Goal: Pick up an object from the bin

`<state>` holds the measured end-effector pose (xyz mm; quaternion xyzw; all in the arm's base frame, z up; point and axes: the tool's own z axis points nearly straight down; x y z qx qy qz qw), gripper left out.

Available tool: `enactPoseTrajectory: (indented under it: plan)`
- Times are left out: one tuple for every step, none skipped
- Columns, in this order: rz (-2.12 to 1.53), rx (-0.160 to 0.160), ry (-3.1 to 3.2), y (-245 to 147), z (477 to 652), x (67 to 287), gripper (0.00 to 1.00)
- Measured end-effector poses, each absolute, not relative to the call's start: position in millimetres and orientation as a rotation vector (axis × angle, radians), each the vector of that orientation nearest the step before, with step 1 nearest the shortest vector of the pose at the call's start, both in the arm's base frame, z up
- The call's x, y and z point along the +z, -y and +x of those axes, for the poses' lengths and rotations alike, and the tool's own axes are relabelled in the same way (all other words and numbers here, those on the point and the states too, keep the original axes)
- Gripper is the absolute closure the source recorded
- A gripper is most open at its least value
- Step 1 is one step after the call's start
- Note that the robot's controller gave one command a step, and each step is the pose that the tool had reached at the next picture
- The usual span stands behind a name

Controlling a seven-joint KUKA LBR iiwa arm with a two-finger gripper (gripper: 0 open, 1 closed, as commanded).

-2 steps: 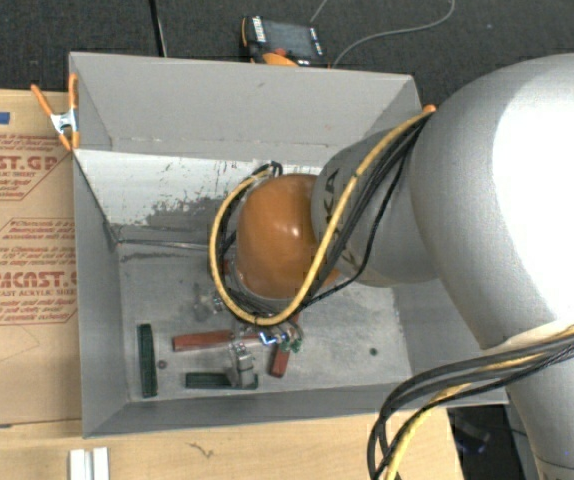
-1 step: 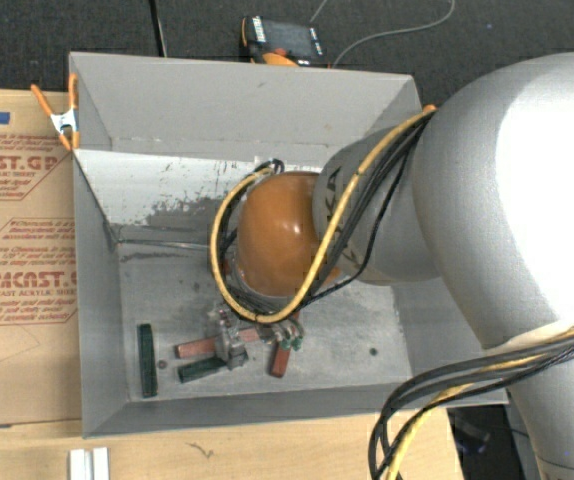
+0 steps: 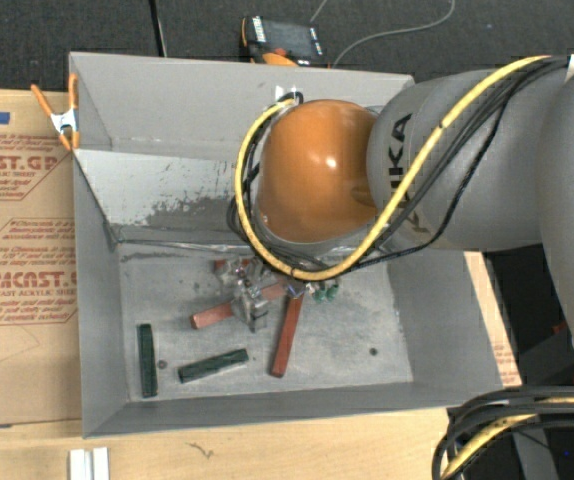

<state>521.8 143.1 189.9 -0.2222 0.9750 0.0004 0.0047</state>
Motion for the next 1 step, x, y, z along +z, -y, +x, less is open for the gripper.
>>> enactPoseTrajectory:
  plan:
    - [-0.684, 0.001, -3.053, -147.4, 529.5, 338.1, 1.00]
